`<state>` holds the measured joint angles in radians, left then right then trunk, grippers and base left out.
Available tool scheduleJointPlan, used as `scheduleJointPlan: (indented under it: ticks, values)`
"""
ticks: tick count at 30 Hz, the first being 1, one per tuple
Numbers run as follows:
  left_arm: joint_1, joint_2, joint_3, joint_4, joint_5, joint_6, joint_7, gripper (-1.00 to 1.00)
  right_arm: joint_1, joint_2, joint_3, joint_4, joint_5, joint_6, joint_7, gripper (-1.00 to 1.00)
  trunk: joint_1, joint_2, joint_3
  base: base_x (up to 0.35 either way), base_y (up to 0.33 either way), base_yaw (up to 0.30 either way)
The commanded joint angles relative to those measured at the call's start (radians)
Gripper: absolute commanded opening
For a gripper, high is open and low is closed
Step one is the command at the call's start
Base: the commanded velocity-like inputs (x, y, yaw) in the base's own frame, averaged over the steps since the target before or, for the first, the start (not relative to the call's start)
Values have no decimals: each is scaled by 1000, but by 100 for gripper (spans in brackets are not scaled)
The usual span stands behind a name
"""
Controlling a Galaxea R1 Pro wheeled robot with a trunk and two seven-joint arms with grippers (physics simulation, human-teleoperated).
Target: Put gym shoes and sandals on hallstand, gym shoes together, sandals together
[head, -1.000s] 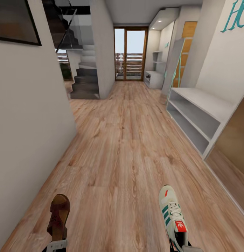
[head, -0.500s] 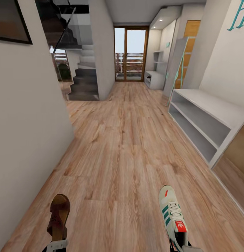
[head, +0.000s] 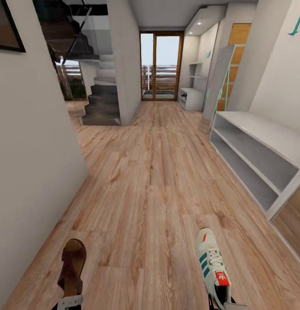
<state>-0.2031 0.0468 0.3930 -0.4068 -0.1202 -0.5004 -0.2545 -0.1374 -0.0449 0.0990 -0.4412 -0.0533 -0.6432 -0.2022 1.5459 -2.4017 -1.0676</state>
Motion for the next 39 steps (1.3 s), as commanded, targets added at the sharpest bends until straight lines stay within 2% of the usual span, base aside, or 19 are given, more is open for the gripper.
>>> scheduleJointPlan:
  ticks: [1,12,39]
  values:
    - [-1,-1,9,0,-13,-4,-5,-100,-1,-1,8,2,-5,-3,-6,-100,0,0,-1,339,0,0]
    - [-1,-1,9,0,-13,-4,-5,-100,-1,-3,8,30,-6,-3,-6,-100,0,0,-1,339,0,0]
    - [-1,-1,9,0,-13,-4,-5,-100,-1,-3,8,32,-7,-3,-6,-100,0,0,-1,339,0,0]
